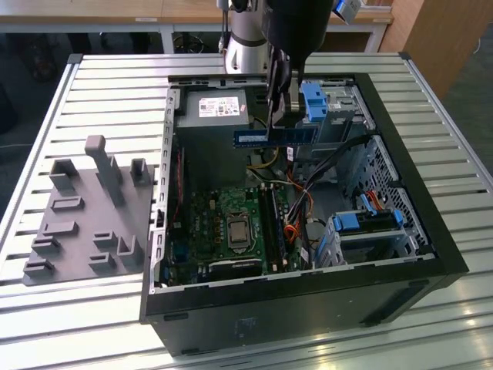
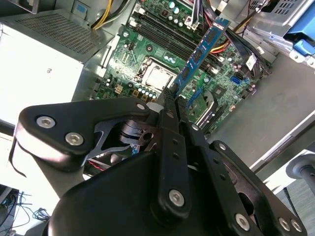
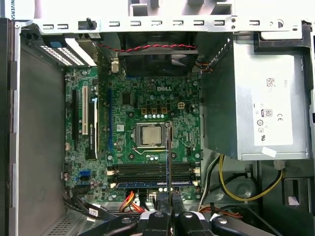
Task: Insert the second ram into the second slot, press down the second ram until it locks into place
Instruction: 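Press down the second ram until it locks into place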
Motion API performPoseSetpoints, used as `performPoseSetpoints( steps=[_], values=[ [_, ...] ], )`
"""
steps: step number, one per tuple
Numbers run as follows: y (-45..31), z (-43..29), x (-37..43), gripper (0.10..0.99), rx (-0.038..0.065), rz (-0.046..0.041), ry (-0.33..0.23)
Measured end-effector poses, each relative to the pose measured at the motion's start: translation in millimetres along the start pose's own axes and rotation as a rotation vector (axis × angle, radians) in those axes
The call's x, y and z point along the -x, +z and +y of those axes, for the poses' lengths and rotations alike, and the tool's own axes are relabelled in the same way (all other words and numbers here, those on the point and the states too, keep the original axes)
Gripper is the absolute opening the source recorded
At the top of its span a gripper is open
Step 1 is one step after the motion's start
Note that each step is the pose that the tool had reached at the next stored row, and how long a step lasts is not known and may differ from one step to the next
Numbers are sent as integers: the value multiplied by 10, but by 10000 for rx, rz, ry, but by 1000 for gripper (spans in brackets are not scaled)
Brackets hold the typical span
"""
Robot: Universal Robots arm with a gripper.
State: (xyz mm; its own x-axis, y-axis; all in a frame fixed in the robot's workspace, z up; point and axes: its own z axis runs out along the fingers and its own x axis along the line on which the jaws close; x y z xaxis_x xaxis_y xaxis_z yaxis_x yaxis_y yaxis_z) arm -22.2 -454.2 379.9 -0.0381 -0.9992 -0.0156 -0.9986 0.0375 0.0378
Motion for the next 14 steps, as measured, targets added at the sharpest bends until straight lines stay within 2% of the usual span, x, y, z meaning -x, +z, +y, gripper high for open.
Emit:
performPoseSetpoints(
  steps=[14],
  values=[
    [0, 0, -9, 137, -9, -13, 563]
  ],
)
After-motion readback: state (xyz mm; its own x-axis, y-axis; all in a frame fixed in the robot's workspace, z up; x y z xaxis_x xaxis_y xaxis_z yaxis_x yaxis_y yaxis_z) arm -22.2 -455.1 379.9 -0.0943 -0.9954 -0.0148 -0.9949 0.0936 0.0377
